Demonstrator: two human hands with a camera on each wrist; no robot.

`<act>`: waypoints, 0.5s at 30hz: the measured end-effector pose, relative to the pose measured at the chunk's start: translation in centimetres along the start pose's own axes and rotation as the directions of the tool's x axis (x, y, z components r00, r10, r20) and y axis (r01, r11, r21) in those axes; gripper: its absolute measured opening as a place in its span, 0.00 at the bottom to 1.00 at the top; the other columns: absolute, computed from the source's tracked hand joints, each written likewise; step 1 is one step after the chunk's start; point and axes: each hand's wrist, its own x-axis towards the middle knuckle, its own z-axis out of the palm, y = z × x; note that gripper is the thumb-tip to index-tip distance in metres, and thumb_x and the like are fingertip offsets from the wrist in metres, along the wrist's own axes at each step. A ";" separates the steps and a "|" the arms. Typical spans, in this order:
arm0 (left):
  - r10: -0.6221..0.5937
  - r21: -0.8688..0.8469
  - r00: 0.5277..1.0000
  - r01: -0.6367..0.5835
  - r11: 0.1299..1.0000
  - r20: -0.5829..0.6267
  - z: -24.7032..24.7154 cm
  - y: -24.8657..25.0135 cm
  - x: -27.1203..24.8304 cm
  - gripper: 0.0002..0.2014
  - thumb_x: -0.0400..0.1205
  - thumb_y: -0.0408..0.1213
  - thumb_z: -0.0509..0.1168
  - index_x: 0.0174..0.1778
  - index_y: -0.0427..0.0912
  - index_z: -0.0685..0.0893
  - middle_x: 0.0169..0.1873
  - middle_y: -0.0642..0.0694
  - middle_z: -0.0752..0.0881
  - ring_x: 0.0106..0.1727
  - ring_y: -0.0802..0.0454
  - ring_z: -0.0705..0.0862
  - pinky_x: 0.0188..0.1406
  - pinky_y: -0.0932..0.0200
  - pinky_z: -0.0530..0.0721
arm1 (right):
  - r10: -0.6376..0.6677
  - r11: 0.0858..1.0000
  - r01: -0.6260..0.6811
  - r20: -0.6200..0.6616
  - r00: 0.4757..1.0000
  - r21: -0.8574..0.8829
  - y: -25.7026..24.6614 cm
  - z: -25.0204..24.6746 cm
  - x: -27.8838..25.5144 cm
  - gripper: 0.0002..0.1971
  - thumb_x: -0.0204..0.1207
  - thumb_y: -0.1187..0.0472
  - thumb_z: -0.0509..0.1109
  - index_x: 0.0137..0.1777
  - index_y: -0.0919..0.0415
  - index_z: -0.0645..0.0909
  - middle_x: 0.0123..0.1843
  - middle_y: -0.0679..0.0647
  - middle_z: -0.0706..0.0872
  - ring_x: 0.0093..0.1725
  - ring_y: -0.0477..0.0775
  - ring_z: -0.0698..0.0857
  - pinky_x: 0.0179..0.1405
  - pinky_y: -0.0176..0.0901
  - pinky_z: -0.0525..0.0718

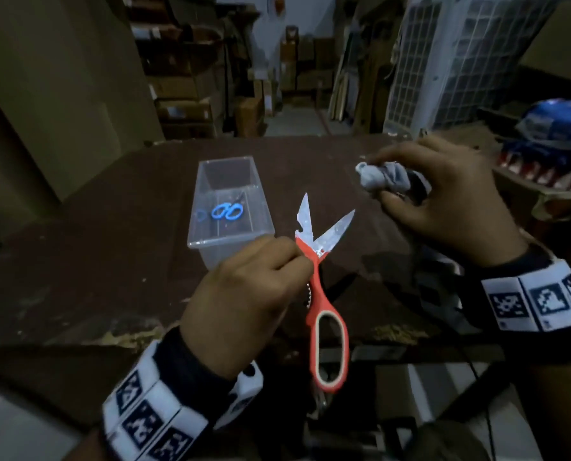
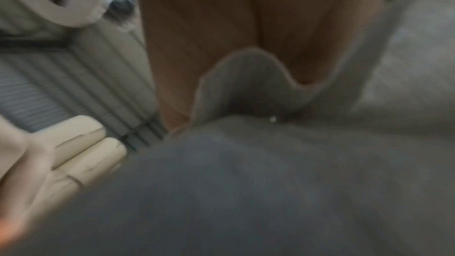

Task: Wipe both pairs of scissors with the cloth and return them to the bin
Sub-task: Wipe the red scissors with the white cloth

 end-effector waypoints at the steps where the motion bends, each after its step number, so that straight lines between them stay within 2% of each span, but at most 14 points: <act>1: 0.024 0.016 1.000 -0.024 1.000 0.020 0.8 0.2 -0.5 0.03 0.79 0.29 0.69 0.39 0.38 0.86 0.42 0.43 0.87 0.41 0.40 0.86 0.31 0.43 0.85 | 0.004 1.000 -0.003 0.021 1.000 -0.005 -0.6 -0.5 -0.4 0.17 0.72 0.59 0.77 0.62 0.52 0.86 0.54 0.56 0.87 0.50 0.55 0.85 0.49 0.51 0.84; 4: -0.006 -0.052 0.994 0.012 0.999 0.106 2.5 0.8 -2.1 0.02 0.78 0.30 0.69 0.40 0.38 0.85 0.41 0.42 0.86 0.41 0.39 0.86 0.31 0.42 0.85 | -0.001 0.999 0.009 0.154 0.988 -0.050 -2.2 -2.1 -1.4 0.17 0.73 0.52 0.74 0.62 0.49 0.85 0.51 0.55 0.87 0.46 0.55 0.85 0.46 0.54 0.86; 7: -0.039 -0.098 0.989 0.054 0.994 0.142 3.5 0.4 -3.1 0.05 0.77 0.32 0.65 0.41 0.37 0.86 0.41 0.42 0.86 0.41 0.40 0.85 0.30 0.43 0.86 | 0.018 1.000 -0.012 0.228 0.974 -0.028 -3.1 -2.0 -3.1 0.15 0.72 0.51 0.75 0.59 0.48 0.86 0.45 0.53 0.86 0.43 0.53 0.84 0.42 0.51 0.85; 10: -0.058 -0.119 0.987 0.076 0.990 0.148 4.3 0.4 -4.0 0.09 0.77 0.33 0.62 0.43 0.36 0.87 0.42 0.41 0.87 0.41 0.40 0.86 0.30 0.44 0.86 | 0.073 0.997 -0.078 0.246 0.966 0.009 -3.4 0.1 -5.1 0.14 0.71 0.50 0.75 0.57 0.45 0.87 0.44 0.49 0.85 0.43 0.50 0.85 0.41 0.45 0.82; 12: -0.064 -0.116 0.987 0.081 0.990 0.149 4.3 0.3 -4.4 0.09 0.77 0.32 0.62 0.43 0.36 0.88 0.43 0.41 0.87 0.42 0.40 0.86 0.32 0.44 0.87 | 0.104 0.993 -0.114 0.244 0.964 0.026 -3.3 1.6 -6.1 0.14 0.70 0.50 0.73 0.56 0.45 0.85 0.44 0.48 0.86 0.45 0.50 0.86 0.43 0.47 0.84; 15: -0.056 -0.123 0.985 0.077 0.990 0.163 4.1 0.1 -5.0 0.06 0.77 0.29 0.66 0.45 0.35 0.88 0.45 0.40 0.88 0.44 0.38 0.87 0.34 0.43 0.88 | 0.146 0.989 -0.150 0.160 0.976 0.010 -3.7 3.1 -7.2 0.11 0.69 0.55 0.76 0.52 0.47 0.84 0.42 0.48 0.85 0.43 0.50 0.84 0.42 0.51 0.84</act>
